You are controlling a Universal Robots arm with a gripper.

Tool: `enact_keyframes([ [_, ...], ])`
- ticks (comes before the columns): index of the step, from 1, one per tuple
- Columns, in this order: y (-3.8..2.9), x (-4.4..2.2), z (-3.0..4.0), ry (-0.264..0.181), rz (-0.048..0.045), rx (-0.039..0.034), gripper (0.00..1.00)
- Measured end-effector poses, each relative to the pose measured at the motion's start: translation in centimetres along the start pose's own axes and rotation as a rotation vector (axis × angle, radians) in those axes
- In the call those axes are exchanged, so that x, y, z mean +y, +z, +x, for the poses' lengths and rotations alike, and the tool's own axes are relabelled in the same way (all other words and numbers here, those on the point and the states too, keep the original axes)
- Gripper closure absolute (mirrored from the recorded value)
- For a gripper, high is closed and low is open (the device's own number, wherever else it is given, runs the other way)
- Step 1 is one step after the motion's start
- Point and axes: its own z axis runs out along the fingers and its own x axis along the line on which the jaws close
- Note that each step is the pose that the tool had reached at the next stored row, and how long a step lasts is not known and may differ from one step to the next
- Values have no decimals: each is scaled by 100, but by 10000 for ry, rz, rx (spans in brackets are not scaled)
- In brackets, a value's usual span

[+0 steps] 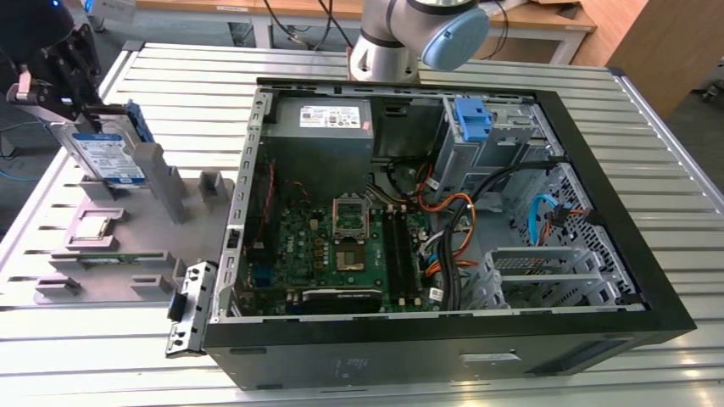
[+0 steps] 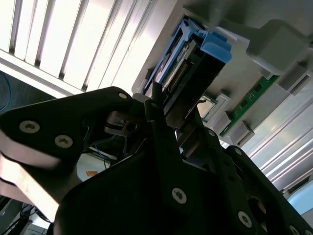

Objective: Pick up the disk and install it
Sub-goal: 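Pick up the disk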

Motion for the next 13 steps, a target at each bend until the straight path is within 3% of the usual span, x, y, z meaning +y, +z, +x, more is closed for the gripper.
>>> enact_keyframes([
  [2, -26, 1, -2, 0, 0, 0, 65],
  [13, -29, 1, -2, 0, 0, -1, 65],
])
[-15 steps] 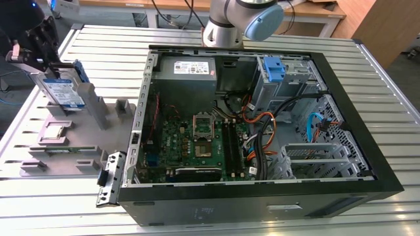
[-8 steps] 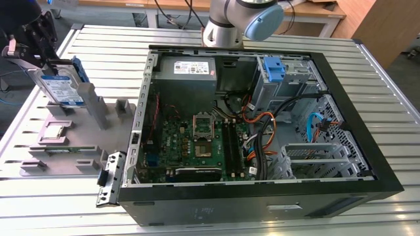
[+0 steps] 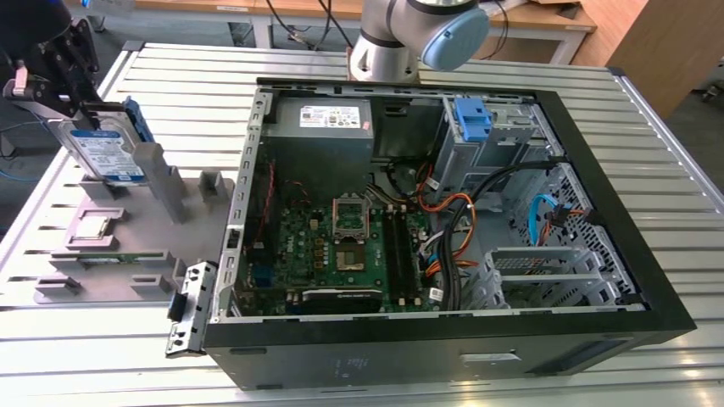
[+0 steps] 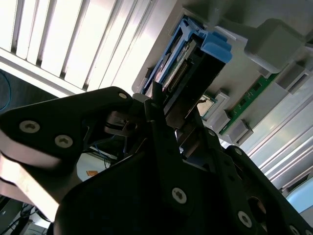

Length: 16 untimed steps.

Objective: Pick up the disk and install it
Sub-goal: 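Pick up the disk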

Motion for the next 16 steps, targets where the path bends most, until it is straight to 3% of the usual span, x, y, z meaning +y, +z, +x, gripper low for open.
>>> enact_keyframes([
  [4, -19, 1, -1, 0, -6, 4, 65],
  [10, -122, 4, -10, 0, -2, 1, 65],
  [16, -124, 4, -10, 1, -6, 1, 65],
])
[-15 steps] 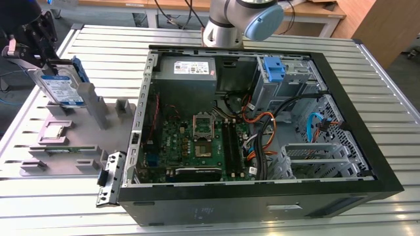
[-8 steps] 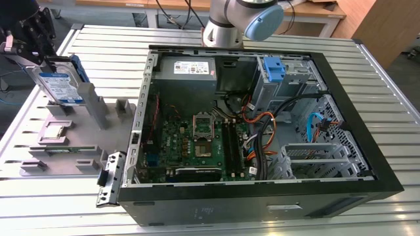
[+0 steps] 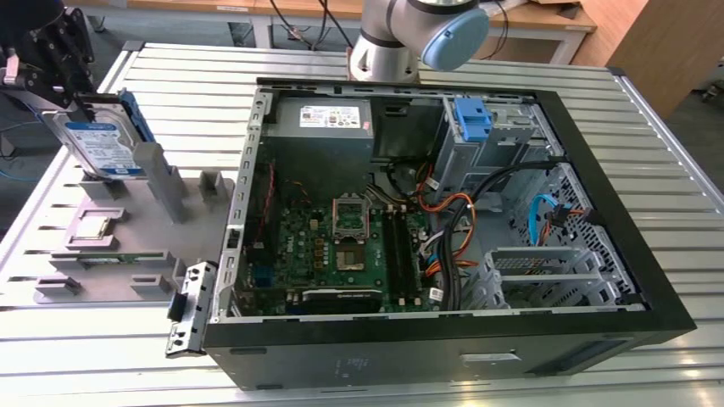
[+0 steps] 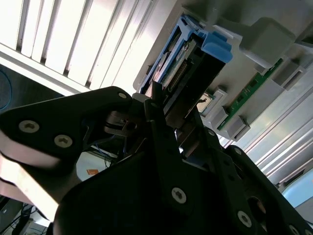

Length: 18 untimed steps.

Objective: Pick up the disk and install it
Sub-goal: 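Pick up the disk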

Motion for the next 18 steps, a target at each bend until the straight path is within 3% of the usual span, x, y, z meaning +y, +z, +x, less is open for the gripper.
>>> enact_keyframes([
  [18, -19, 0, -1, 4, -47, -13, 65],
])
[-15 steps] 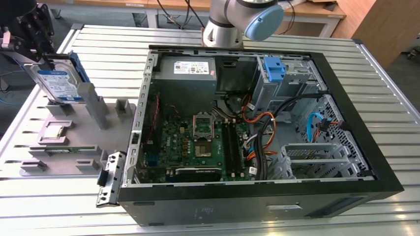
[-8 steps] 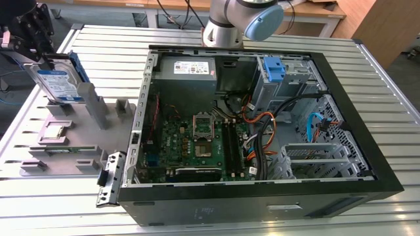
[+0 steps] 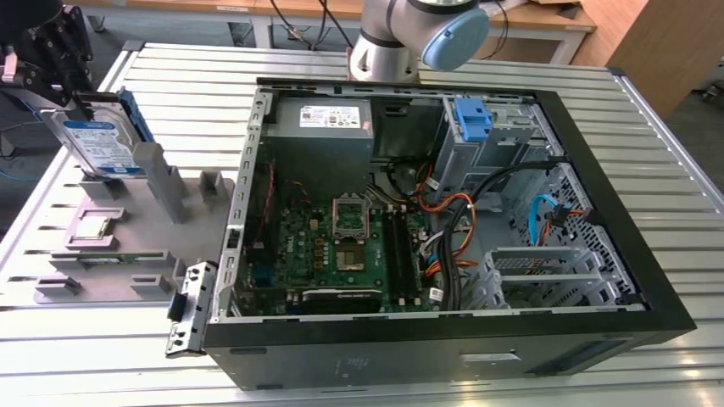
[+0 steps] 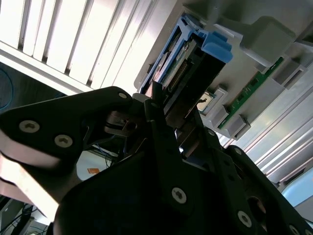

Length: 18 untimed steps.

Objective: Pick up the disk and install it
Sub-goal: 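Pick up the disk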

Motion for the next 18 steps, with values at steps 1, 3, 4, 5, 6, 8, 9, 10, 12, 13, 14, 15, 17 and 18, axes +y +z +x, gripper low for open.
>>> enact_keyframes([
  [1, 0, 0, 0, 0, 0, 0, 65],
  [3, 0, 0, 0, 0, 0, 0, 65],
  [4, 0, 0, 0, 0, 0, 0, 65],
  [5, 0, 0, 0, 0, 0, 0, 65],
  [6, -3, 1, 1, 0, 0, 0, 65],
  [8, -26, 1, -2, 0, -1, 0, 65],
  [9, -46, 2, -3, 0, 0, 0, 65],
  [10, -70, 2, -5, 0, 1, 0, 65],
  [12, -127, 5, -10, 0, 0, 1, 65],
  [13, -154, 6, -12, 0, 0, 0, 65],
  [14, -175, 7, -14, 0, 1, 0, 65],
  [15, -199, 8, -16, 0, 1, 0, 65],
  [17, -251, 10, -20, 0, 0, 0, 65],
  [18, -280, 11, -23, 0, 0, 0, 65],
])
